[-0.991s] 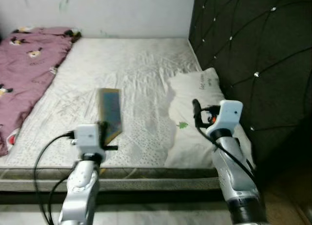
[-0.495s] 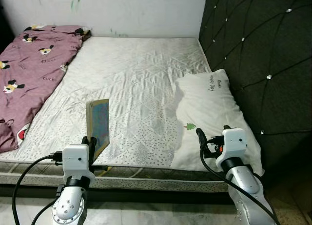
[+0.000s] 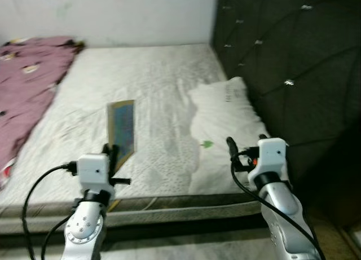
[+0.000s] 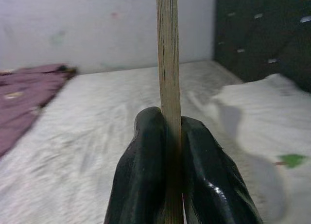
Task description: Clean up the room
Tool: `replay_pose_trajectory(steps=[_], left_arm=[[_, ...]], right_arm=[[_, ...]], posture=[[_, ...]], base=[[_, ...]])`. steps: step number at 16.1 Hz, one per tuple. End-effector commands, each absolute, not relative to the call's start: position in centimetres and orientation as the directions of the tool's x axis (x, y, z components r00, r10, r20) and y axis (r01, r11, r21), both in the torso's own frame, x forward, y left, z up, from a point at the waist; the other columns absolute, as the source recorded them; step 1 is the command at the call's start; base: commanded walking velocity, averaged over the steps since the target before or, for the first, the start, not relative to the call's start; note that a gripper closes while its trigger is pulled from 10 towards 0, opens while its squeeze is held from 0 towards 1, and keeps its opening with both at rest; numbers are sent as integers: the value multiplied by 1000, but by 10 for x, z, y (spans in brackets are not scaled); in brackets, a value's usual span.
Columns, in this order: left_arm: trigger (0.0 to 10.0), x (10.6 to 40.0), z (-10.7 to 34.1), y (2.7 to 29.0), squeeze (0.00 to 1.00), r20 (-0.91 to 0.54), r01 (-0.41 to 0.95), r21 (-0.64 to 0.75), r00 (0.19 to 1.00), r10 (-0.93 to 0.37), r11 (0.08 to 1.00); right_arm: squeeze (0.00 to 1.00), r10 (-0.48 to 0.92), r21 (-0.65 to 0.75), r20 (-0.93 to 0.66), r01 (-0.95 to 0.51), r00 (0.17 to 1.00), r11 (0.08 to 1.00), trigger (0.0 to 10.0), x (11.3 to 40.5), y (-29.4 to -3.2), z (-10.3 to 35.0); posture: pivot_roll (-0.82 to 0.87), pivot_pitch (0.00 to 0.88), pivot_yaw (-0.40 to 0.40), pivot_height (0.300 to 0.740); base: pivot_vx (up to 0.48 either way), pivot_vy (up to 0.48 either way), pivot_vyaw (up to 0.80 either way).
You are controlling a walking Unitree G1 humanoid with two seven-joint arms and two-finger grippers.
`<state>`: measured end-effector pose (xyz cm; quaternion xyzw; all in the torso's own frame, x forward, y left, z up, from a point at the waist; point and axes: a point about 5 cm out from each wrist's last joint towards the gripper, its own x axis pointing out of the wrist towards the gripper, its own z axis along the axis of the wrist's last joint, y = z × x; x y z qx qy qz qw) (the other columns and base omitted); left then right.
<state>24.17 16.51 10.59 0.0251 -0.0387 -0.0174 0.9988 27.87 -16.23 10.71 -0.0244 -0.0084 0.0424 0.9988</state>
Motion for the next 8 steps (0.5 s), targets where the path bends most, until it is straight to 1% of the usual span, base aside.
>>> replay_pose_trajectory(steps=[1, 4, 7, 8], left_arm=[[10000, 242, 115, 169, 0, 110, 30, 57, 993, -37, 998], [10000, 241, 113, 167, 0, 103, 40, 39, 994, -44, 998], [10000, 242, 114, 164, 0, 102, 41, 19, 994, -43, 999], [10000, 241, 114, 163, 0, 102, 48, 17, 994, -49, 999]], right_arm=[[0, 82, -42, 18, -82, 996, 996, 10000, 279, -161, 109], [0, 98, -53, 8, -98, 995, 994, 10000, 275, -159, 109], [0, 95, -57, 15, -94, 995, 994, 10000, 278, -160, 113], [0, 96, -57, 21, -95, 995, 994, 10000, 279, -159, 115]], posture=[[-18, 0, 46, 740], [-32, 18, 29, 740], [-31, 39, 29, 740], [-32, 41, 28, 740]], base=[[0, 0, 0], [0, 0, 0], [0, 0, 0], [251, 0, 0]])
